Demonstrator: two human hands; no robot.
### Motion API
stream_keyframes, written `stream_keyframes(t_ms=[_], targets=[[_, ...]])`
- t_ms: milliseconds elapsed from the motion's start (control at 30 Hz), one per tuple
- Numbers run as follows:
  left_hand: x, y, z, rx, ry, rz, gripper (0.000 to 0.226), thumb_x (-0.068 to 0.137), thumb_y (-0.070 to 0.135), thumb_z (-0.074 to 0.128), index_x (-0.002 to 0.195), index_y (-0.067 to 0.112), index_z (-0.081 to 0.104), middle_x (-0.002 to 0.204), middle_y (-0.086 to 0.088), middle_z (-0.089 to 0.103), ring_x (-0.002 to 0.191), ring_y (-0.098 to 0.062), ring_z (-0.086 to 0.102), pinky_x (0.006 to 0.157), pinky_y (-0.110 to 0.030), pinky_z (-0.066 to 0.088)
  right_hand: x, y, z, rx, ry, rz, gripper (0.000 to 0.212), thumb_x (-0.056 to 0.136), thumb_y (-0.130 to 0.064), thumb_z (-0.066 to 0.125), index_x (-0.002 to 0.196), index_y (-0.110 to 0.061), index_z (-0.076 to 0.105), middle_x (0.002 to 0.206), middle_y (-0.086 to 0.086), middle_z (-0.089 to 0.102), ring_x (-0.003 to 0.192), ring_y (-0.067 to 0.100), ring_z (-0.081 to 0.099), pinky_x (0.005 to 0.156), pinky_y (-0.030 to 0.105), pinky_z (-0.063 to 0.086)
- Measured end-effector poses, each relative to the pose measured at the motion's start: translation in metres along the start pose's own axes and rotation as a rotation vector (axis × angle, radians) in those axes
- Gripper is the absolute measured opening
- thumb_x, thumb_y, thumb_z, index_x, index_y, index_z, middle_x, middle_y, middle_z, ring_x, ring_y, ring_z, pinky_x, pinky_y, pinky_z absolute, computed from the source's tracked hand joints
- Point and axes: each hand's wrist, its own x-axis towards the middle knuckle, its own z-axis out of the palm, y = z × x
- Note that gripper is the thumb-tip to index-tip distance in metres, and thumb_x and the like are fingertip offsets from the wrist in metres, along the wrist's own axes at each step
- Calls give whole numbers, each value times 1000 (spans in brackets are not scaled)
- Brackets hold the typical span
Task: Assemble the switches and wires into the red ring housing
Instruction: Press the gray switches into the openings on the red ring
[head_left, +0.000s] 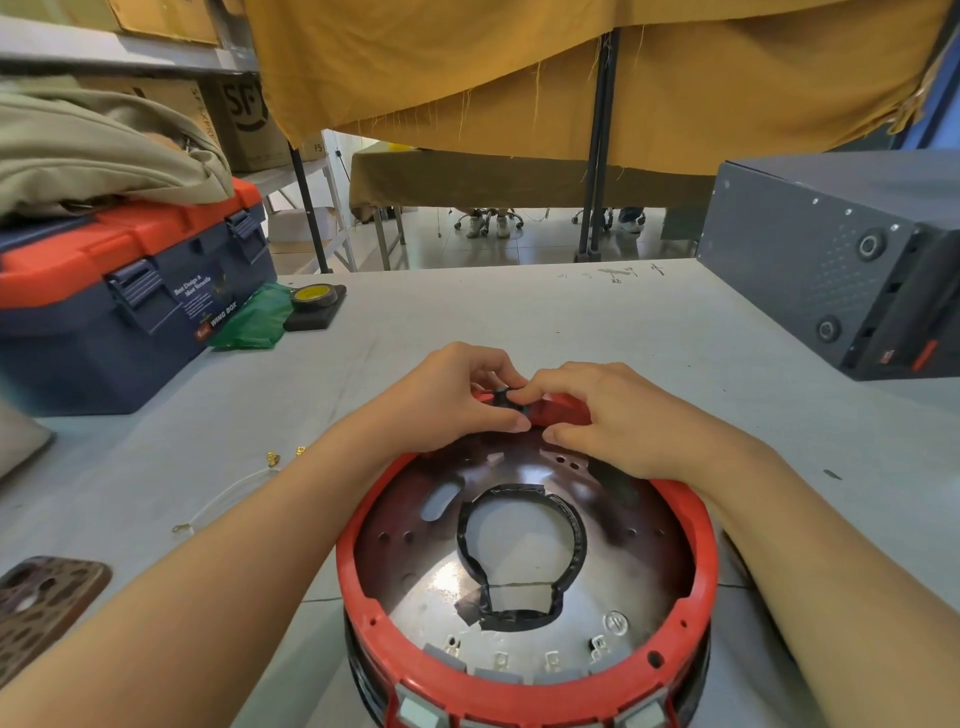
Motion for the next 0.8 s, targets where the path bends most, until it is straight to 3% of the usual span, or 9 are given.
stream_keyframes(t_ms=[500,667,800], targets=[[2,0,0,40,-23,-22,19,72,23,79,87,21,69,94,-3,70,91,-18,63,91,-41,47,4,-1,-3,58,4,4,37,87,-17,65,120,-34,63,115,-10,60,98,5,50,79,12,37],[1,1,0,29,-28,-10,19,72,21,79,89,18,69,93,0,71,92,-16,64,92,-42,47,2,-1,1,39,19,11,37,87,-20,64,120,-36,62,114,-4,60,105,15,52,94,33,43],[-3,-1,-1,41,-35,-12,26,71,27,79,94,26,67,99,2,70,97,-13,63,94,-40,47,-1,1,5,21,57,3,39,87,-23,63,123,-39,58,113,-6,59,107,14,50,94,35,42]])
